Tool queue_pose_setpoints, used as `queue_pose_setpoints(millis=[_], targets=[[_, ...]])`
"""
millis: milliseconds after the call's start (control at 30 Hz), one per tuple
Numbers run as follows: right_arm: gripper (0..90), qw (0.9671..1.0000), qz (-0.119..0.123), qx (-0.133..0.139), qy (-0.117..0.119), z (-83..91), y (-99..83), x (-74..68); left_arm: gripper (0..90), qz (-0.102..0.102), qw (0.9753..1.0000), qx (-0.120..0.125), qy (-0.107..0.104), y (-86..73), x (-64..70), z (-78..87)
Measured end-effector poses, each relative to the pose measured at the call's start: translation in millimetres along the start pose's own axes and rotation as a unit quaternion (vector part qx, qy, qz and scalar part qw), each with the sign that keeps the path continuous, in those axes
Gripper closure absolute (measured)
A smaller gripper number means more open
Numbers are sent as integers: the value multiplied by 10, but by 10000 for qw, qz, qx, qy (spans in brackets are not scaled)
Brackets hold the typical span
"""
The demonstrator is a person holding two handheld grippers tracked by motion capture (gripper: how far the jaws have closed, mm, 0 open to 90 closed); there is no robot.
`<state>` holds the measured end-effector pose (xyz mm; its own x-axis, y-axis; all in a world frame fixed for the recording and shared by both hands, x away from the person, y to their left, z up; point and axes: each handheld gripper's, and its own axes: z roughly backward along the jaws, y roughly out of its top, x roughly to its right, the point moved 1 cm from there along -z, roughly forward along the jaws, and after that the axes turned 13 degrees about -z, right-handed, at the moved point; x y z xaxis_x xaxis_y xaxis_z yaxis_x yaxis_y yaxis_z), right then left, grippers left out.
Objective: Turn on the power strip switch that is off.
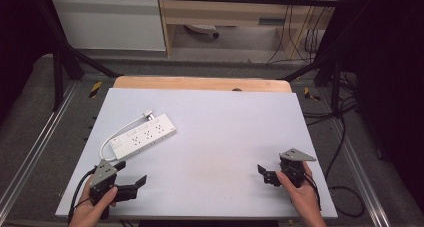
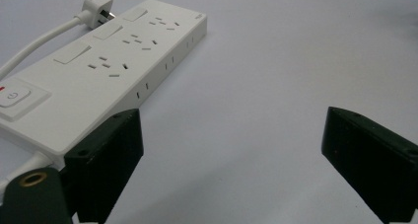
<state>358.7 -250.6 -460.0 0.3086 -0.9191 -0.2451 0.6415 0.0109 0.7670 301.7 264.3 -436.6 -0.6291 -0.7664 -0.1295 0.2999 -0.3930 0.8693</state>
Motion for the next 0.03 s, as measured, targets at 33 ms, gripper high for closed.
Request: queue_pose_setpoints(millis=[33], targets=[[27, 9999, 4, -29, -137, -40, 2, 21, 87, -4, 10000, -24, 14, -1, -4, -10]])
